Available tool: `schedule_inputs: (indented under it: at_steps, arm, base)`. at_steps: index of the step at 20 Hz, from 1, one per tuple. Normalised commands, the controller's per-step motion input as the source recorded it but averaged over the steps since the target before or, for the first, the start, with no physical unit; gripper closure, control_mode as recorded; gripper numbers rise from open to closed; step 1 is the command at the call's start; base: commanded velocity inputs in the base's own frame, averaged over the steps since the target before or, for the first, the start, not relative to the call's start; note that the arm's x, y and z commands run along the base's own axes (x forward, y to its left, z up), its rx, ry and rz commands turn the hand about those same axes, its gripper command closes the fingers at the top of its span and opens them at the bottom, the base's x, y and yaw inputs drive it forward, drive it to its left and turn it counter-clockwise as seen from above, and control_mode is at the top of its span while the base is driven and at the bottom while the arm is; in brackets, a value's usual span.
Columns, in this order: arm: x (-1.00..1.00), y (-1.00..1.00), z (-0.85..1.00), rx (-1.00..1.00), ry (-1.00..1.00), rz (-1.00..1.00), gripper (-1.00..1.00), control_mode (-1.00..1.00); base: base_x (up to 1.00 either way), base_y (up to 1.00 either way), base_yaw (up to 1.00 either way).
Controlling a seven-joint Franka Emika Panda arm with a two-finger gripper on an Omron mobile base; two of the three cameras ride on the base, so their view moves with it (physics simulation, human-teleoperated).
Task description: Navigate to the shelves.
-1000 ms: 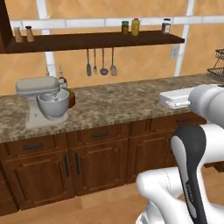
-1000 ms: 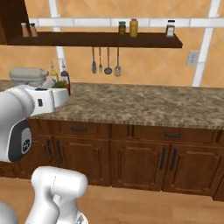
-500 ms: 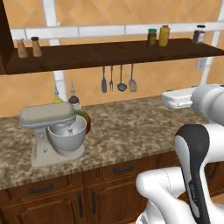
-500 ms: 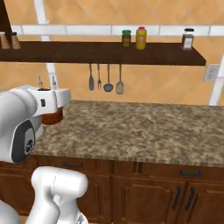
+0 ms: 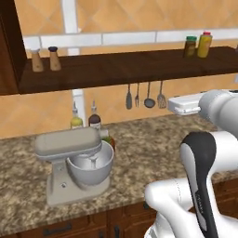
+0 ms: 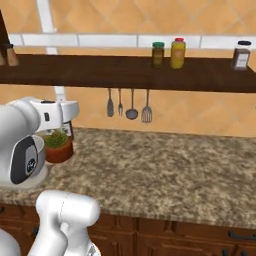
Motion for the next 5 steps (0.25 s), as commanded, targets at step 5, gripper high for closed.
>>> schedule_inputs:
  at_steps: [5]
  arm:
    - [0.0, 0.0, 0.0, 0.0, 0.0, 0.0, -1.0, 1.0]
  base:
    - [1.0, -0.72, 0.23]
